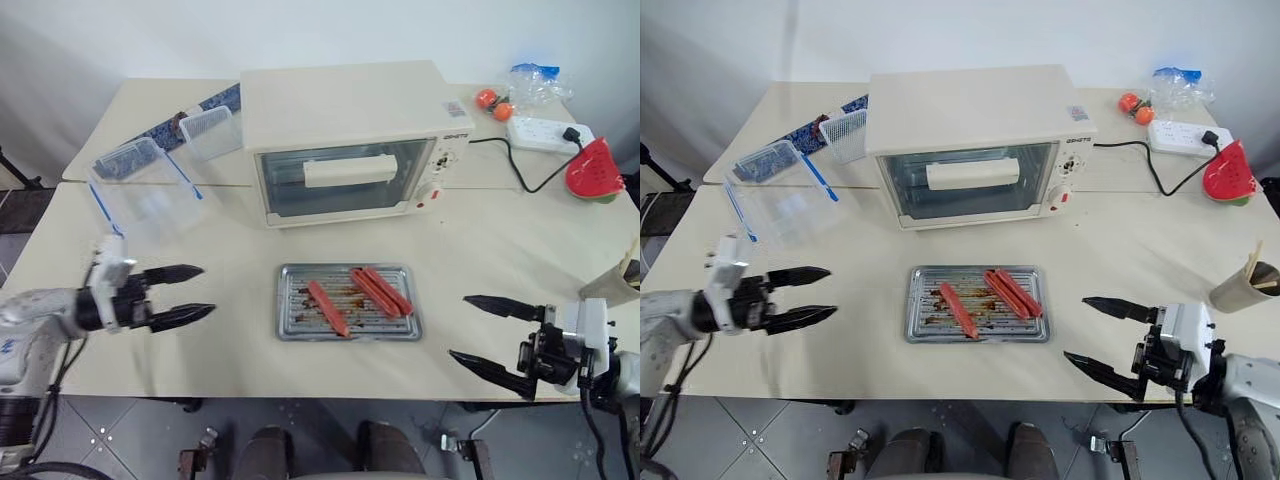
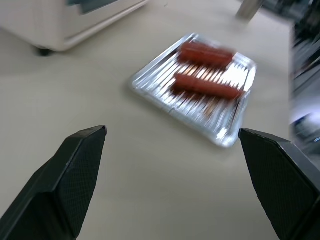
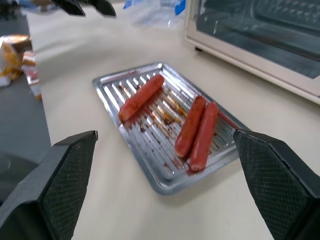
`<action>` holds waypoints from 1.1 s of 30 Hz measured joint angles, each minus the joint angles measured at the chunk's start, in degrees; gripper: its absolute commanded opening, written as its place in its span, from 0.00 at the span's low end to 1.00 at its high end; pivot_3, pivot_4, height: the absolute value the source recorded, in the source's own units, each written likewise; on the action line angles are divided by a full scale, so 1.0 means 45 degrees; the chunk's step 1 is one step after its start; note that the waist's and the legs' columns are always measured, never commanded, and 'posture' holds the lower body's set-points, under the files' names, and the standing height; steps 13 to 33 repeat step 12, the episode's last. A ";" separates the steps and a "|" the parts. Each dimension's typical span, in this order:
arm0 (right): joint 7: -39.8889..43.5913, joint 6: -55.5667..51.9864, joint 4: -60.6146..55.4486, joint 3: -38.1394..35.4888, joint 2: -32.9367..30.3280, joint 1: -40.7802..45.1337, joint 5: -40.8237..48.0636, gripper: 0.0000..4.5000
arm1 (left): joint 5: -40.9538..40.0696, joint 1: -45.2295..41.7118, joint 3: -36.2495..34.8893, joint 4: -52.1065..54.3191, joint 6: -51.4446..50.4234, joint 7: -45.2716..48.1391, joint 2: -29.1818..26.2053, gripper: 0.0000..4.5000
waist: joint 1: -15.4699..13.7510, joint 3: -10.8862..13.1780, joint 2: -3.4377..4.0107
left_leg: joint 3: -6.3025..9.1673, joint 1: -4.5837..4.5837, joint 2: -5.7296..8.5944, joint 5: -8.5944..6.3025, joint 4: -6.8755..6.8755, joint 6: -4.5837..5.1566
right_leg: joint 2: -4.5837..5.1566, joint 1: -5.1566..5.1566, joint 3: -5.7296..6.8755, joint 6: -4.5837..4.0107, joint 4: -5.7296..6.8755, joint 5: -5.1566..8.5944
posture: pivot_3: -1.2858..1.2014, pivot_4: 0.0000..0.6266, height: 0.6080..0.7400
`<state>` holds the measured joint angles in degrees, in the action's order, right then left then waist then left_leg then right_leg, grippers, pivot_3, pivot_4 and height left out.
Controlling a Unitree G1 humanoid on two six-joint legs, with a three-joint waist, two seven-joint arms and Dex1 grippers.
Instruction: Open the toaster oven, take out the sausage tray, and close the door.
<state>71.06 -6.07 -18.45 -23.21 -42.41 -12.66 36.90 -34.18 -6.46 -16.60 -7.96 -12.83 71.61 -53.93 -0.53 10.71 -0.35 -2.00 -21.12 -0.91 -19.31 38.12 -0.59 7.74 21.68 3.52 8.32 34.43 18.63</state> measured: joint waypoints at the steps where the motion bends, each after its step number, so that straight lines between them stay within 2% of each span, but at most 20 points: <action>1: 0.0200 0.0197 0.0213 -0.0003 -0.0043 0.0074 -0.0054 1.00 | 0.0283 0.0127 -0.0236 -0.0354 0.0726 0.0207 -0.0001 1.00 | -0.0025 0.0000 0.0000 | -0.0011 0.0001 0.0001 -0.0007 0.0001 0.0012 | 0.0011 0.0000 0.0007 0.0003 0.0000 -0.0002 | 0.52 0.24 1.00; 4: 0.0733 0.0811 0.0743 -0.0015 -0.0220 0.0226 -0.0251 1.00 | 0.0881 0.0731 -0.1326 -0.1366 0.2698 0.0539 -0.0019 1.00 | -0.0049 0.0000 0.0000 | -0.0034 0.0005 0.0000 -0.0026 0.0004 0.0035 | 0.0033 0.0001 0.0056 0.0030 0.0000 -0.0016 | 0.52 0.24 1.00; 10: 0.1007 0.1646 0.1264 -0.0428 -0.0297 0.0784 -0.0363 1.00 | 0.0909 0.1717 -0.2839 -0.1144 0.3947 0.0626 0.0329 1.00 | -0.0101 0.0000 -0.0001 | -0.0059 0.0018 0.0014 -0.0041 0.0018 0.0062 | 0.0105 -0.0004 0.0166 0.0073 0.0021 -0.0041 | 0.52 0.24 1.00; 12: 0.1145 0.1688 0.1294 -0.0394 -0.0297 0.0762 -0.0393 1.00 | 0.0853 0.2057 -0.2844 -0.0677 0.3921 0.0475 0.0793 1.00 | -0.0150 0.0001 -0.0001 | -0.0060 0.0015 0.0015 -0.0045 0.0025 0.0069 | 0.0121 -0.0004 0.0188 0.0076 0.0029 -0.0044 | 0.52 0.24 1.00; 33: 0.1145 0.1688 0.1294 -0.0394 -0.0297 0.0762 -0.0393 1.00 | 0.0853 0.2057 -0.2844 -0.0677 0.3921 0.0475 0.0793 1.00 | -0.0150 0.0001 -0.0001 | -0.0060 0.0015 0.0015 -0.0045 0.0025 0.0069 | 0.0121 -0.0004 0.0188 0.0076 0.0029 -0.0044 | 0.52 0.24 1.00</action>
